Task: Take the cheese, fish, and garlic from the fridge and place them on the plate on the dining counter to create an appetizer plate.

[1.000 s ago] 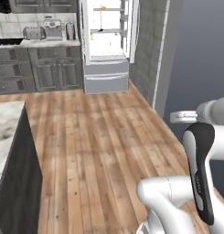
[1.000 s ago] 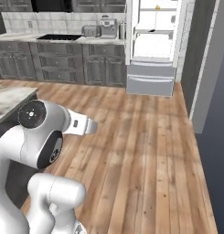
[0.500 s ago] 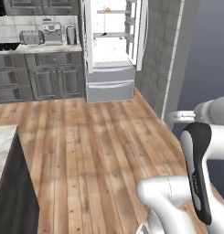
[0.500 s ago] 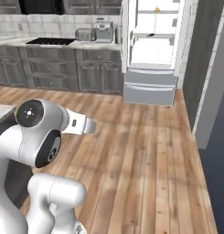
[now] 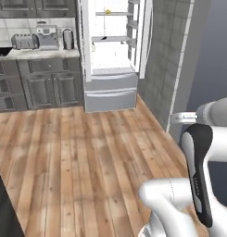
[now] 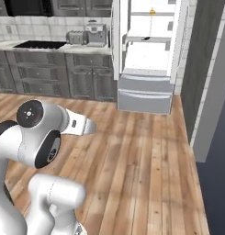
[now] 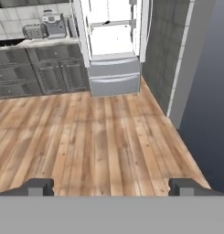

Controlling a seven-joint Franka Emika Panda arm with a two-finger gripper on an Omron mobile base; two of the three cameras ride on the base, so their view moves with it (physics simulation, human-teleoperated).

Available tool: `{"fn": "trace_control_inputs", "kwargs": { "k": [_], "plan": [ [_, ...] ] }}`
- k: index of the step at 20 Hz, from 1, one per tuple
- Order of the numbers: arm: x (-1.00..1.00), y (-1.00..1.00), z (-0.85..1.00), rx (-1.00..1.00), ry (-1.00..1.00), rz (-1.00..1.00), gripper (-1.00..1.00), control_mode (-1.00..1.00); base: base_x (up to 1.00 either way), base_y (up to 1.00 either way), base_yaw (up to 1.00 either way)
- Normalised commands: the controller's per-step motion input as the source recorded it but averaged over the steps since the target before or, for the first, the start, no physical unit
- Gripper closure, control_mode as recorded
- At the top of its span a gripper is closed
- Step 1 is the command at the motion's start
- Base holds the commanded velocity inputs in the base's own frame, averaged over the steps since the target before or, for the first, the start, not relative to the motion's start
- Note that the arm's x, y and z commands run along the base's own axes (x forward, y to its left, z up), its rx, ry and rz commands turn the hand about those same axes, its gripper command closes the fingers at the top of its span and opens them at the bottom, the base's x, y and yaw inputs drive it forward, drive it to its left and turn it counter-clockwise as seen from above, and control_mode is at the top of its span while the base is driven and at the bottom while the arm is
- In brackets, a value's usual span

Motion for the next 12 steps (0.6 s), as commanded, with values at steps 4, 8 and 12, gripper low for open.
{"fn": "trace_control_inputs", "kwargs": {
  "k": [4,8,12],
  "plan": [
    [0.00,0.00,0.00,0.00,0.00,0.00,-1.00,1.00,0.71,-0.52,0.00],
    [0.00,0.00,0.00,0.00,0.00,0.00,-1.00,1.00,0.80,-0.43,0.00],
    [0.00,0.00,0.00,0.00,0.00,0.00,-1.00,1.00,0.91,-0.24,0.00]
  ]
}}
